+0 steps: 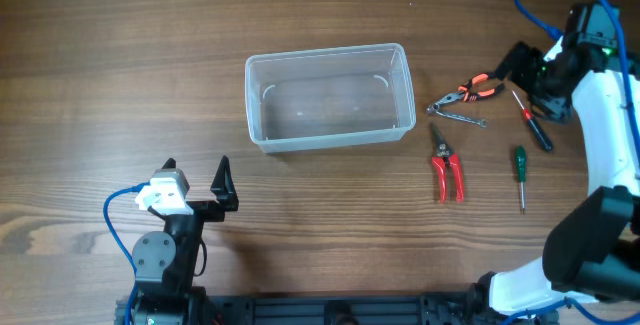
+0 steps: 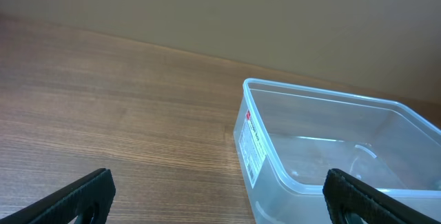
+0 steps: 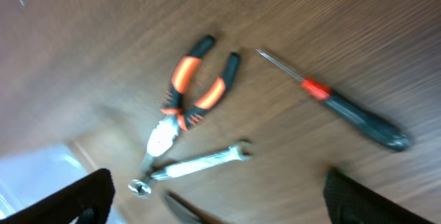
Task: Pack container
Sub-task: 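Lower the right gripper onto the orange-black pliers and grasp them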
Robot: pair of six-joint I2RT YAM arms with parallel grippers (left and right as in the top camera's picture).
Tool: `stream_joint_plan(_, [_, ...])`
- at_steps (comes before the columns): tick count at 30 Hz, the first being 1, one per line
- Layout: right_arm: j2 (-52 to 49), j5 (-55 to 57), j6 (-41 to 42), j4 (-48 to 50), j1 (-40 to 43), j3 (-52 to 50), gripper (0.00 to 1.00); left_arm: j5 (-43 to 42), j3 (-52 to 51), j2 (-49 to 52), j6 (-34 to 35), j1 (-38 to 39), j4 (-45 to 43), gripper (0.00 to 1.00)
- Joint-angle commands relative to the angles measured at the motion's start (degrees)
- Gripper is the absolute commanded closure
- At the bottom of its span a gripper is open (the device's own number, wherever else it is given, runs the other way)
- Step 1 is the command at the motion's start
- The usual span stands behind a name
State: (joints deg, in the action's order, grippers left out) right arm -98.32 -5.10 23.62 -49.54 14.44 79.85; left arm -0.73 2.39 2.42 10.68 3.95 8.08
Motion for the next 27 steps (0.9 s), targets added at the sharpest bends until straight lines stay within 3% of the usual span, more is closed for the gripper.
stream_joint_plan(1, [-4.2, -2.5, 18.3, 1.6, -2.7, -0.1, 0.13, 0.2, -0.2, -0.1, 0.7, -0.3, 0.0, 0.00])
stream_joint_plan(9, [-12.1, -2.8, 39.5, 2.7, -5.6, -0.1, 0.22, 0.2, -0.3, -0.1, 0.7, -0.3, 0.0, 0.00])
stream_joint_plan(15, [-15.4, 0.8, 41.1, 3.2, -5.4, -0.1, 0.40, 0.2, -0.2, -0.1, 0.7, -0.3, 0.0, 0.00])
stream_joint_plan(27, [-18.8, 1.7, 42.4, 2.8, -2.9, -0.1, 0.46, 0.2, -0.3, -0.1, 0.7, -0.3, 0.0, 0.00])
